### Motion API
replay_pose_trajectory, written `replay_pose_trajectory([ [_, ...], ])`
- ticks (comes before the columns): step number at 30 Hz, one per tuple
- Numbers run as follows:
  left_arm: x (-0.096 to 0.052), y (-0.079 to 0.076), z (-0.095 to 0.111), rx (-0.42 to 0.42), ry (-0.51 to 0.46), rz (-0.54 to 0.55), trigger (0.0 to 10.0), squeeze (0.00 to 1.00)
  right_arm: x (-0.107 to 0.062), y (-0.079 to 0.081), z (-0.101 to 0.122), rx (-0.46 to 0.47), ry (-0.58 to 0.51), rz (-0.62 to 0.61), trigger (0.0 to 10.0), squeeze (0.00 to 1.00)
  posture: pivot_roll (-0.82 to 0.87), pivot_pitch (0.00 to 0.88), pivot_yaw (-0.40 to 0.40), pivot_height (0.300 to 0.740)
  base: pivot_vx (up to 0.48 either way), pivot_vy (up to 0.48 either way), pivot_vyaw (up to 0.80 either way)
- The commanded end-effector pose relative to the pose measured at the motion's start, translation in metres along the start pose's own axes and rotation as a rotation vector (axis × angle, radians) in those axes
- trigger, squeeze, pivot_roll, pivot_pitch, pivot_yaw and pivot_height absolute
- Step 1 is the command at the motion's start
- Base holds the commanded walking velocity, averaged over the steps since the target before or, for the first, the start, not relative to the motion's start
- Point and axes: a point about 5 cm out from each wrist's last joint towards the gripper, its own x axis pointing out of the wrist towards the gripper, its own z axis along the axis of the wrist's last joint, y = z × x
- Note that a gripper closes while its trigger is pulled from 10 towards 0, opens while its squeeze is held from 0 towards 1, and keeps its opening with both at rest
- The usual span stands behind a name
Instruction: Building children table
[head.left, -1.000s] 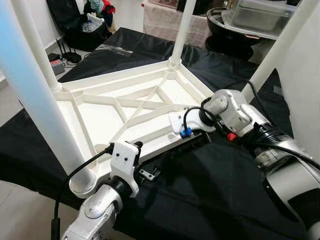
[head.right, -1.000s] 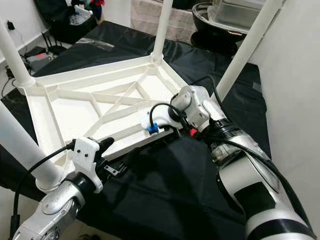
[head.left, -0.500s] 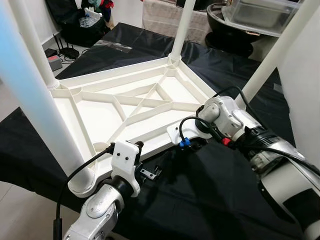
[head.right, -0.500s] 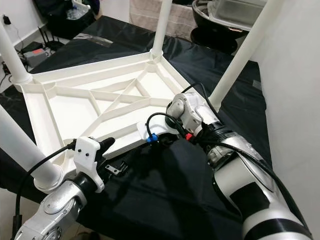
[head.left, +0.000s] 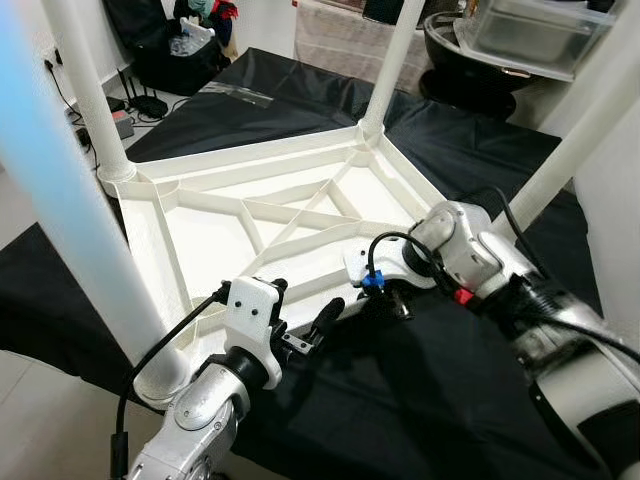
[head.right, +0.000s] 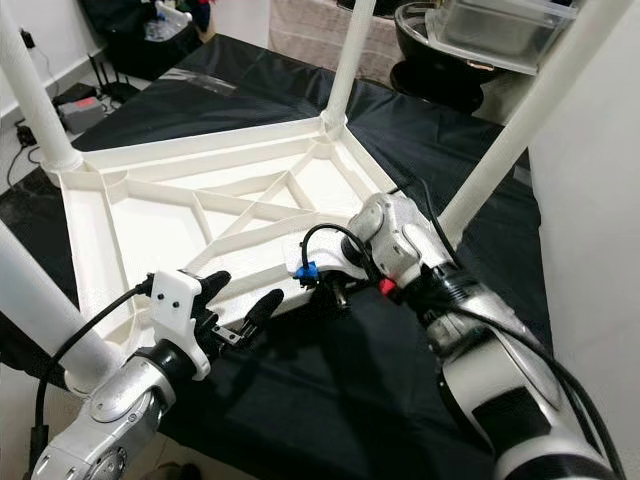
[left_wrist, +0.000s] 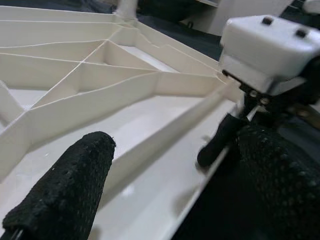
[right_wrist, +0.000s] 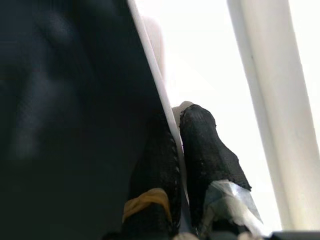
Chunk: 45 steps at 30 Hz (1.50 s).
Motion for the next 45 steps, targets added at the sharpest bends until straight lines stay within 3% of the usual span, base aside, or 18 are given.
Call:
replay_pose_trajectory([
  [1,0.001,-0.003,-0.003,-0.004,0.005,-0.009,10.0,0.00,-0.002,0.003,-0.019,0.216,-0.060,0.006,0.0,0.00,-0.09,0.166,-0.171,0.740,0.000,0.000,0.00],
  [3,0.002,-0.003,-0.003,-0.002,0.004,-0.009,10.0,0.00,0.000,0.013,-0.009,0.378,-0.170,0.034,0.0,0.00,-0.10,0.164,-0.171,0.740,0.000,0.000,0.00],
  [4,0.002,-0.003,-0.003,-0.002,0.004,-0.009,10.0,0.00,0.000,0.013,-0.009,0.378,-0.170,0.034,0.0,0.00,-0.10,0.164,-0.171,0.740,0.000,0.000,0.00],
  [6,0.002,-0.002,-0.003,0.001,0.005,-0.009,10.0,0.00,0.002,0.015,0.000,0.499,-0.237,0.009,0.0,0.00,-0.10,0.161,-0.170,0.740,0.000,0.000,0.00],
  [19,0.003,-0.002,-0.004,0.005,0.004,-0.008,10.0,0.00,0.015,0.010,0.023,0.671,-0.333,-0.093,0.0,0.00,-0.09,0.155,-0.171,0.740,0.000,0.000,0.00],
  [24,0.003,-0.002,-0.004,0.006,0.003,-0.007,10.0,0.00,0.030,0.009,0.057,0.808,-0.470,-0.150,0.2,0.00,-0.09,0.149,-0.172,0.740,0.000,0.000,0.00],
  [25,0.003,-0.002,-0.005,0.006,0.003,-0.008,10.0,0.00,0.032,0.009,0.070,0.872,-0.532,-0.145,2.8,0.00,-0.09,0.148,-0.170,0.740,0.000,0.000,0.00],
  [26,0.003,-0.002,-0.005,0.006,0.003,-0.008,10.0,0.00,0.032,0.009,0.070,0.872,-0.532,-0.145,2.8,0.00,-0.09,0.148,-0.170,0.740,0.000,0.000,0.00],
  [27,0.002,-0.002,-0.005,0.008,0.003,-0.008,10.0,0.00,0.032,0.008,0.086,0.921,-0.629,-0.135,10.0,0.00,-0.08,0.146,-0.170,0.740,0.000,0.000,0.00],
  [28,0.002,-0.002,-0.005,0.010,0.003,-0.009,10.0,0.00,0.031,0.008,0.098,0.904,-0.701,-0.150,10.0,0.00,-0.08,0.142,-0.168,0.740,0.000,0.000,0.00],
  [32,0.002,-0.002,-0.005,0.013,0.004,-0.010,10.0,0.00,0.029,0.009,0.105,0.887,-0.804,-0.160,10.0,0.00,-0.09,0.140,-0.167,0.740,0.000,0.000,0.00],
  [33,0.003,-0.002,-0.005,0.015,0.004,-0.010,10.0,0.00,0.027,0.010,0.103,0.861,-0.845,-0.177,10.0,1.00,-0.09,0.140,-0.165,0.740,0.000,0.000,0.00],
  [35,0.003,-0.002,-0.005,0.017,0.003,-0.009,10.0,0.00,0.015,0.015,0.098,0.759,-0.969,-0.176,10.0,1.00,-0.09,0.141,-0.160,0.740,0.000,0.000,0.00],
  [38,0.002,-0.001,-0.004,0.020,0.000,-0.010,10.0,0.00,0.000,0.021,0.081,0.671,-1.025,-0.216,10.0,1.00,-0.10,0.144,-0.151,0.740,0.000,0.000,0.00],
  [41,0.002,0.000,-0.004,0.021,-0.002,-0.010,10.0,0.00,-0.006,0.025,0.072,0.650,-1.037,-0.223,10.0,1.00,-0.11,0.145,-0.147,0.740,0.000,0.000,0.00],
  [42,0.002,0.002,-0.003,0.028,-0.006,-0.011,10.0,0.00,-0.018,0.038,0.061,0.606,-1.081,-0.199,10.0,1.00,-0.12,0.144,-0.138,0.740,0.000,0.000,0.00],
  [44,0.002,0.002,-0.003,0.028,-0.006,-0.011,10.0,0.00,-0.018,0.038,0.061,0.606,-1.081,-0.199,10.0,1.00,-0.12,0.144,-0.138,0.740,0.000,0.000,0.00],
  [45,0.002,0.003,-0.003,0.033,-0.007,-0.010,10.0,0.00,-0.022,0.046,0.057,0.575,-1.100,-0.168,10.0,1.00,-0.12,0.144,-0.133,0.740,0.000,0.000,0.00],
])
